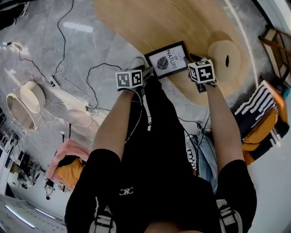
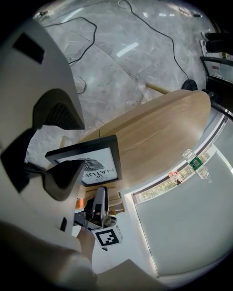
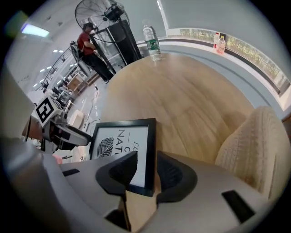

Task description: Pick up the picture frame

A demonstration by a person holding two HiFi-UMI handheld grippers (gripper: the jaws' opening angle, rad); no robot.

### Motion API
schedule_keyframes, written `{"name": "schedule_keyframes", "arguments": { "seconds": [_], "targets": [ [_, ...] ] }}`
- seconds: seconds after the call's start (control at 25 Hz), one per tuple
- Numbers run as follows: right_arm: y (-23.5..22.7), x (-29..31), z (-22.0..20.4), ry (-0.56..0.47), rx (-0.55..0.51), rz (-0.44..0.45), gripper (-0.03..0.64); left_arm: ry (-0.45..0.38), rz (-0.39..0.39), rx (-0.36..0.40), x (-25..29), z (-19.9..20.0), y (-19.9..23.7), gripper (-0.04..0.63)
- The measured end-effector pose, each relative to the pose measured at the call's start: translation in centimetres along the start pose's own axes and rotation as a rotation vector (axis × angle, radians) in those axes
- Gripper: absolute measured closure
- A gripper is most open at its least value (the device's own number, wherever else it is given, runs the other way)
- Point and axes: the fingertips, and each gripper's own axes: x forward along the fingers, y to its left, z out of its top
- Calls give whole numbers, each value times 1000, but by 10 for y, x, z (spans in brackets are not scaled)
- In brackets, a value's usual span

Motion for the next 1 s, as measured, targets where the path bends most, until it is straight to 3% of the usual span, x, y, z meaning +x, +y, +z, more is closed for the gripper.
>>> {"name": "schedule_keyframes", "arguments": {
  "seconds": [0.4, 0.52, 0.68, 1.0],
  "targets": [
    [-5, 30, -13, 18, 20, 37, 468, 9, -43, -82, 32, -9, 9, 375],
    [-4, 31, -13, 7, 16, 49, 494, 4, -84, -101, 39, -8, 1, 469],
    [-3, 28, -13, 11, 33, 38, 499, 7, -110, -139, 35, -7, -3, 479],
    [16, -54, 7, -135, 91, 2, 511, -52, -141, -24, -32, 15, -56, 492]
  ]
}}
